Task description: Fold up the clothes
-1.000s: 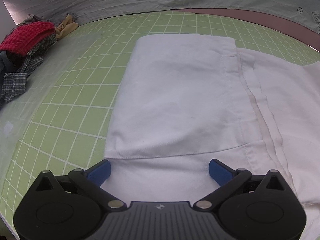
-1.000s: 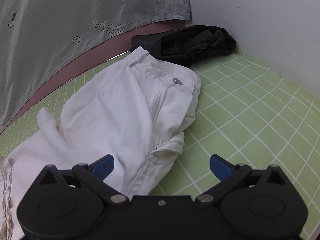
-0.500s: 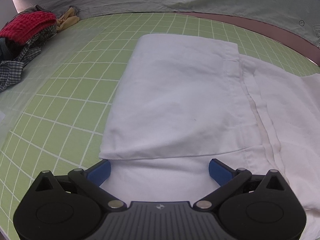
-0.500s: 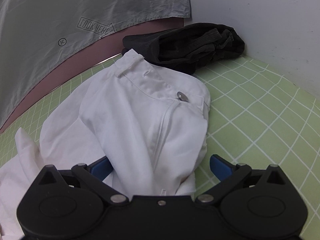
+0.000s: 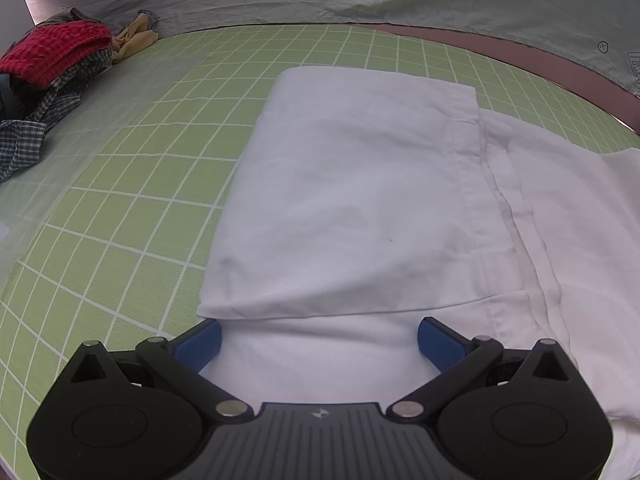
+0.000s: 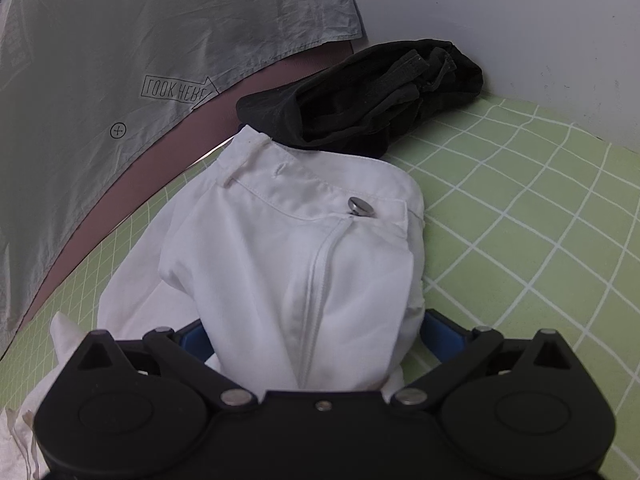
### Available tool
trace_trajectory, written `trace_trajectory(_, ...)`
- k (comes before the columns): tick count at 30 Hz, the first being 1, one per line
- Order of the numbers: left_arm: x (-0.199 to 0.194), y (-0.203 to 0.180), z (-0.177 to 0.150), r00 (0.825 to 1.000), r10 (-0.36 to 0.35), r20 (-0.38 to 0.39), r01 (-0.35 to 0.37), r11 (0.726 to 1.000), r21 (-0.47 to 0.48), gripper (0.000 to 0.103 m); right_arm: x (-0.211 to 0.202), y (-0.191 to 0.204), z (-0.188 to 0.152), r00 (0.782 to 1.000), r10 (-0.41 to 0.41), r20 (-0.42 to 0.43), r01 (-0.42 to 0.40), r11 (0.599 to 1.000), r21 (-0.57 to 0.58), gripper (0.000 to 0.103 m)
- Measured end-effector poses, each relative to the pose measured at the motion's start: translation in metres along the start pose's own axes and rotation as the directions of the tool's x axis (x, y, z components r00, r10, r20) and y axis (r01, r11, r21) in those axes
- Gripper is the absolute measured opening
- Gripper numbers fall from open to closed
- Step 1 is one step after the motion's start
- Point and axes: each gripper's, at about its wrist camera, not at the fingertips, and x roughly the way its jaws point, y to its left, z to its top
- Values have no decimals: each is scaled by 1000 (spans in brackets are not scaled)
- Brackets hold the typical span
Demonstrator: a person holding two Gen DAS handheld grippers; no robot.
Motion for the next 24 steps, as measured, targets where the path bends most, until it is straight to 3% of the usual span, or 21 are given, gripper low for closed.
trace_trajectory(17,-1,1,-1,1000,-1,1,1,1000,-1,103,-31,-8,18,998,19,52,-21,999,34,102)
trace_trajectory(21,-1,1,-1,1000,-1,0,1,1000,-2,103,-42,-2,19,994,-42,101,46,998,-36,102)
trace_trajectory(24,-1,1,-1,1000,-1,1,1,1000,-3,103,-39,-20,26,993,-13,118,4,997,78,102)
